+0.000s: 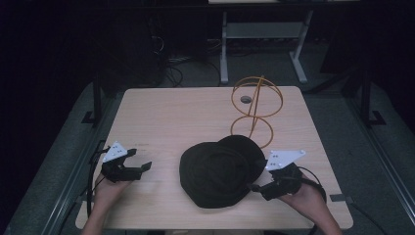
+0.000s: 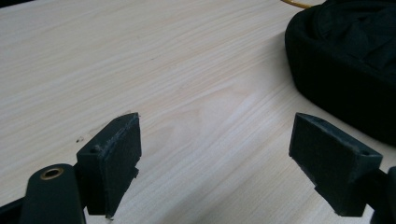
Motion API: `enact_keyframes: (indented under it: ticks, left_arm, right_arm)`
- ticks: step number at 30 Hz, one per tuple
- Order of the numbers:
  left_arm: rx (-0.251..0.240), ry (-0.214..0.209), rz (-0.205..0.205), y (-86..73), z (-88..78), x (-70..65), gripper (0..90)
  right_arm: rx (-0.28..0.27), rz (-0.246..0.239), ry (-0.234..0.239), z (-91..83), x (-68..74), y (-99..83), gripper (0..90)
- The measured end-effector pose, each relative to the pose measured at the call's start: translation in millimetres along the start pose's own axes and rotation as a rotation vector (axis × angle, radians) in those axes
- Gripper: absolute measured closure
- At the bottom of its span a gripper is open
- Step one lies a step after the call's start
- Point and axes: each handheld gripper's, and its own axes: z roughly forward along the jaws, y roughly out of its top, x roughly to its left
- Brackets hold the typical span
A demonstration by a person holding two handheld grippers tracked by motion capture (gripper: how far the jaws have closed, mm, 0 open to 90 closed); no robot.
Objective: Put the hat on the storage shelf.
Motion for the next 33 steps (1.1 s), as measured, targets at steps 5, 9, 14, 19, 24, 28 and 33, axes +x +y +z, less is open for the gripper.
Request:
enact_keyframes:
  ticks: [5, 9, 14, 19, 24, 28, 33]
  left_arm:
    - [-0.004, -0.005, -0.006, 0.1, -0.8, 0.6, 16.7]
    - [-0.007, -0.002, -0.004, 0.4, -0.5, -0.2, 16.6]
    - [0.008, 0.004, -0.005, -0.9, 1.1, 0.8, 16.7]
    - [-0.001, 0.008, -0.003, -0.8, 0.5, 1.1, 16.6]
    - [-0.003, 0.021, 0.009, -0.6, -1.3, 0.8, 16.6]
    - [-0.003, 0.015, 0.006, -0.8, -0.8, 0.7, 16.6]
    - [-0.027, 0.009, 0.005, -0.1, -2.4, 0.2, 16.6]
  right_arm:
    - [0.032, -0.047, 0.041, 14.6, 7.1, 12.7, 30.4]
    - [0.043, -0.093, 0.062, 23.7, 14.2, 17.2, 37.7]
    - [0.044, -0.126, 0.106, 31.9, 20.5, 23.9, 47.1]
    - [0.068, -0.151, 0.129, 42.3, 25.9, 29.0, 46.1]
    - [0.098, -0.182, 0.16, 57.7, 32.9, 34.4, 48.4]
    - [0.13, -0.21, 0.176, 67.4, 36.8, 36.4, 49.3]
    - [0.153, -0.221, 0.179, 74.0, 38.1, 37.1, 52.2]
